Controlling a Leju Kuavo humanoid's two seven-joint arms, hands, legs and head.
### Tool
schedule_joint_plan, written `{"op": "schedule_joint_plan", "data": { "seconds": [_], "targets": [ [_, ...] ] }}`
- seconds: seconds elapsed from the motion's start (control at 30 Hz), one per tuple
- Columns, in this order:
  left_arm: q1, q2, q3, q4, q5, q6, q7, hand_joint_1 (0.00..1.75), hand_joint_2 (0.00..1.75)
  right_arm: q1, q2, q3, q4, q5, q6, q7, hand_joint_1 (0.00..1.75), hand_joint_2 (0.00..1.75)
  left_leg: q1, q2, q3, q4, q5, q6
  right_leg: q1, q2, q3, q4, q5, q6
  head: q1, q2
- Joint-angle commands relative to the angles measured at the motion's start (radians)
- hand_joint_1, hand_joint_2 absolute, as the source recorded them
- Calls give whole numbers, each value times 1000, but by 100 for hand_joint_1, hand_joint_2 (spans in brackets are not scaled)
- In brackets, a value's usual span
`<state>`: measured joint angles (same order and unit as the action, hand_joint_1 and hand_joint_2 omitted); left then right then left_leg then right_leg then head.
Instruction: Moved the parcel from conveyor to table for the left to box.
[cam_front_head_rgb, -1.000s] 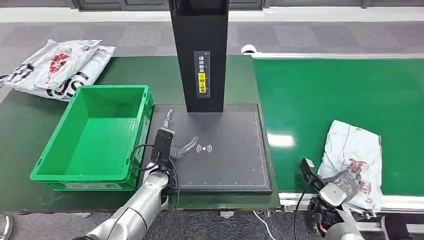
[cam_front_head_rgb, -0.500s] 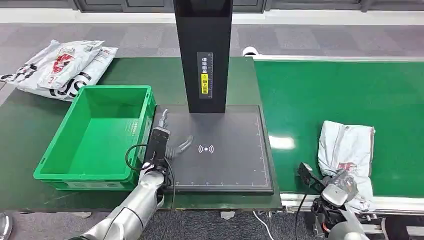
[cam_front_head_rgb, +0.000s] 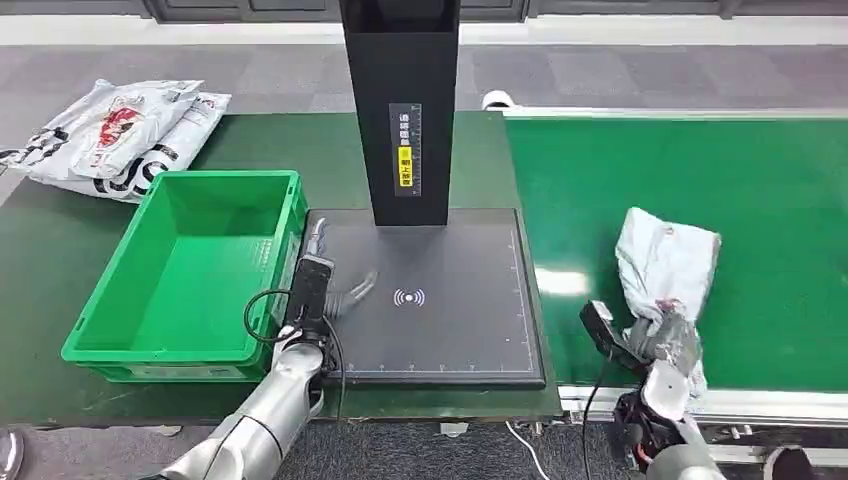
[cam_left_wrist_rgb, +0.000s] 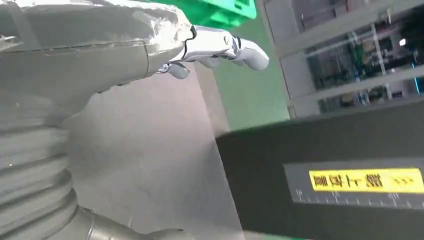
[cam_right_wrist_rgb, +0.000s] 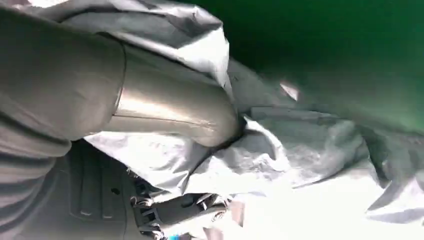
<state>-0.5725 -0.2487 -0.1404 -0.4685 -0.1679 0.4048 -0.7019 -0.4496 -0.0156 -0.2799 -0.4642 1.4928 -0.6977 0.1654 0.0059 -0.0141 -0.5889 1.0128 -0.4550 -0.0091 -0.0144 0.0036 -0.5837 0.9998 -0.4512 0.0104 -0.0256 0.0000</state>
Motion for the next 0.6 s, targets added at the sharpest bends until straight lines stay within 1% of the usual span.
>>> {"op": "schedule_joint_plan", "data": {
  "seconds": [0.03, 0.07, 0.1, 0.13, 0.17, 0.2, 0.27, 0.3, 0.33, 0.37, 0.4, 0.43, 0.47, 0.53, 0.6],
  "targets": [
    [-110, 13, 68, 147, -71, 71, 4, 0, 175, -51, 322, -240, -548, -78, 0, -511, 175, 175, 0, 9, -3, 1, 0, -1, 0, 8, -7, 3, 2, -3, 0, 0],
    [-122, 15, 77, 148, -76, 68, 4, 0, 175, -44, 352, -218, -580, -59, 0, -519, 175, 175, 0, 6, -3, 1, 0, -2, 0, 6, -7, 3, 1, -2, 0, 0],
    [-126, 15, 86, 137, -80, 67, 4, 0, 175, -38, 365, -170, -594, -73, 0, -523, 175, 175, 0, 6, -3, 1, 1, -3, 0, 5, -7, 4, 1, -3, 0, 0],
    [-129, 15, 98, 125, -77, 61, 4, 0, 175, -23, 365, -105, -616, -66, 0, -500, 175, 175, 1, 3, -4, 1, 2, -3, 1, 3, -7, 4, 1, -3, 0, 0],
    [-133, 16, 104, 124, -80, 57, 4, 0, 175, -5, 365, -37, -634, -86, 0, -476, 175, 175, 1, 4, -4, 1, 1, -3, 1, 4, -7, 4, 1, -3, 0, 0],
    [-134, 15, 109, 119, -81, 51, 4, 0, 175, 13, 365, 3, -651, -85, 0, -459, 175, 175, 1, 2, -4, 1, 2, -3, 1, 2, -7, 4, 0, -3, 0, 0],
    [-129, 15, 111, 106, -89, 47, 4, 0, 175, 34, 365, 60, -650, -95, 0, -447, 175, 175, 1, 5, -3, 0, 1, -3, 1, 4, -7, 4, 0, -3, 0, 0],
    [-125, 6, 148, 85, -137, 44, 18, 0, 175, 17, 298, 193, -616, -136, 0, -343, 175, 175, 1, 1, -4, 0, 2, -2, 1, 0, -6, 3, 0, -3, 0, 0],
    [-125, 6, 148, 85, -137, 44, 18, 0, 175, 17, 298, 193, -616, -136, 0, -343, 175, 175, 1, 3, -3, 0, 2, -2, 1, 2, -6, 3, 0, -3, 0, 0],
    [-123, 12, 154, 91, -134, 40, 4, 0, 175, 28, 350, 198, -558, -84, 0, -366, 175, 175, 1, 3, -4, 0, 2, -2, 1, 2, -7, 4, 0, -3, 0, 0],
    [-119, 13, 149, 88, -135, 45, 4, 0, 175, 15, 338, 237, -527, -93, 0, -335, 175, 175, 1, 4, -4, 1, 2, -2, 1, 3, -6, 3, 0, -3, 0, 0],
    [-122, 16, 149, 85, -135, 44, 4, 0, 175, 21, 347, 243, -500, -64, 0, -340, 175, 175, 1, 6, -2, 0, 1, -2, 1, 5, -6, 3, 0, -3, 0, 0],
    [-122, 16, 149, 85, -135, 44, 4, 0, 175, 21, 347, 243, -500, -64, 0, -340, 175, 175, 1, 3, -3, 0, 2, -3, 1, 3, -5, 3, 0, -3, 0, 0],
    [-122, 16, 149, 85, -135, 44, 4, 0, 175, 21, 347, 243, -500, -64, 0, -340, 175, 175, 2, 6, -3, 0, 2, -3, 2, 5, -6, 3, 0, -3, 0, 0],
    [-122, 16, 149, 85, -135, 44, 4, 0, 175, 21, 347, 243, -500, -64, 0, -340, 175, 175, 1, 4, -3, -1, 2, -3, 1, 2, -7, 3, 0, -4, 0, 0]
  ]
}}
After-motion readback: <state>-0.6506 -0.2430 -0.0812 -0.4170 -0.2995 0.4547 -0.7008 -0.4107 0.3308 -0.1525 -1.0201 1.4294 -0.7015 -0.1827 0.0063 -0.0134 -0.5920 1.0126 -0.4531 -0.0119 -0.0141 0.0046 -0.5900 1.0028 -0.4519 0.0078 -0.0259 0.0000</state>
